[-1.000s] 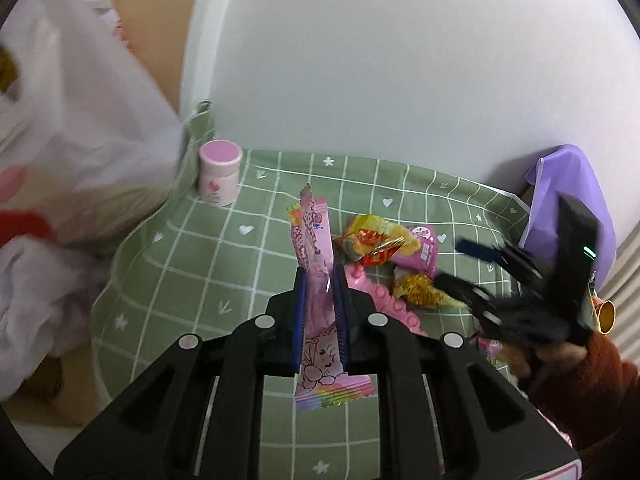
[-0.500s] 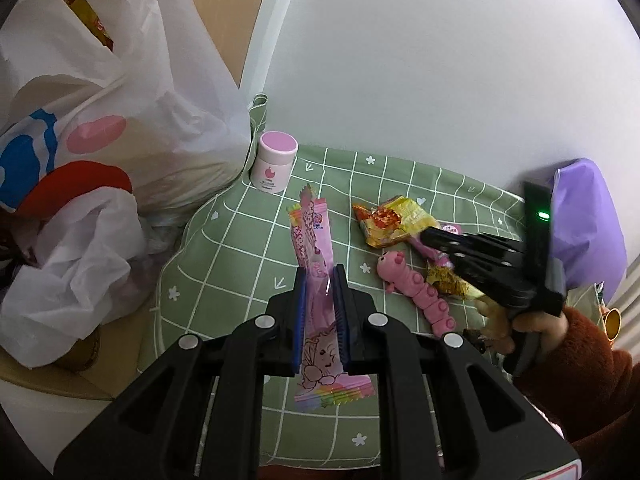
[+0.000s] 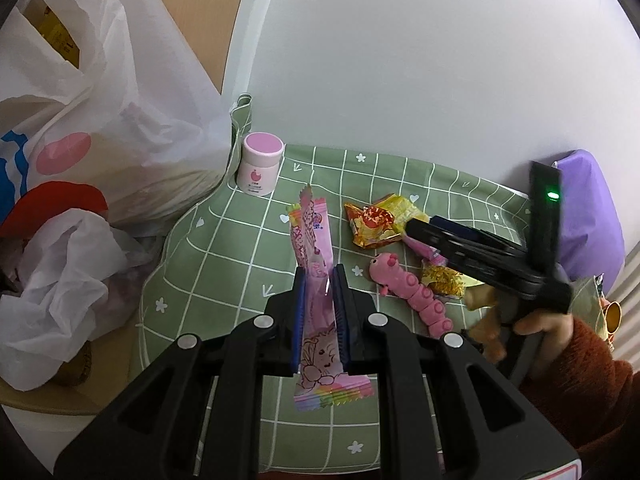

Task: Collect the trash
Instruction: 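Grasp the red snack packet with the right gripper while the left holds the pink wrapper, then carry the pink wrapper and red packet with both grippers over the trash bag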

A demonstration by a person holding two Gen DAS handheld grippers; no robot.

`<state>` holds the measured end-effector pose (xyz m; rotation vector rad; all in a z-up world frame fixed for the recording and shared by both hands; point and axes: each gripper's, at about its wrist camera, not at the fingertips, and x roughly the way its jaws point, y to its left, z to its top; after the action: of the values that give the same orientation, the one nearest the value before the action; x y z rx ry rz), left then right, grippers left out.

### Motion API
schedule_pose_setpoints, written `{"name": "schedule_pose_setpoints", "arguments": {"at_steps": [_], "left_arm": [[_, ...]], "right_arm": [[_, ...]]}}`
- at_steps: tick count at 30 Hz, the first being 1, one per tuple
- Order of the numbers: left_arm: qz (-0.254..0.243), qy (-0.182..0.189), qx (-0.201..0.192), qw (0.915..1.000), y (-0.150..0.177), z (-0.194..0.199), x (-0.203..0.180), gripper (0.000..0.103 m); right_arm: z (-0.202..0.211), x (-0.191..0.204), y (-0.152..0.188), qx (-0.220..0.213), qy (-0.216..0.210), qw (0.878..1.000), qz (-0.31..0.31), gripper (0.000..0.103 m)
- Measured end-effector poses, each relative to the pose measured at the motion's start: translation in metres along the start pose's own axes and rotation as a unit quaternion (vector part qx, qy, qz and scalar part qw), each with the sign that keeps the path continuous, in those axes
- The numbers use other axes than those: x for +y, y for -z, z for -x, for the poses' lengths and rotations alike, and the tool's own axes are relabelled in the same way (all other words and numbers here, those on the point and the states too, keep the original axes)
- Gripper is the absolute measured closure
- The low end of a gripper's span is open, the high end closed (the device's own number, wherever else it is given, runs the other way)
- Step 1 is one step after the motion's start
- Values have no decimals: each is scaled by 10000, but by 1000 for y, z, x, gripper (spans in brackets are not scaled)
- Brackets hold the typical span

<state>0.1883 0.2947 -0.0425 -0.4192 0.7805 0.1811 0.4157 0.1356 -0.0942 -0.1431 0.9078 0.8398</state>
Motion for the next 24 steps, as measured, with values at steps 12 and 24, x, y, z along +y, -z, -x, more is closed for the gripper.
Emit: {"name": "schedule_pose_setpoints", "arguments": {"at_steps": [12,24], "left_arm": [[200,-80,46,9998,2,3,26,90],[-252,316,-337,9986,-39,0,-33,90]], "right_arm": [[-61,3,5,568,172,9953,-767,80],[83,-21,-11,-647,478,9967,-94,81]]}}
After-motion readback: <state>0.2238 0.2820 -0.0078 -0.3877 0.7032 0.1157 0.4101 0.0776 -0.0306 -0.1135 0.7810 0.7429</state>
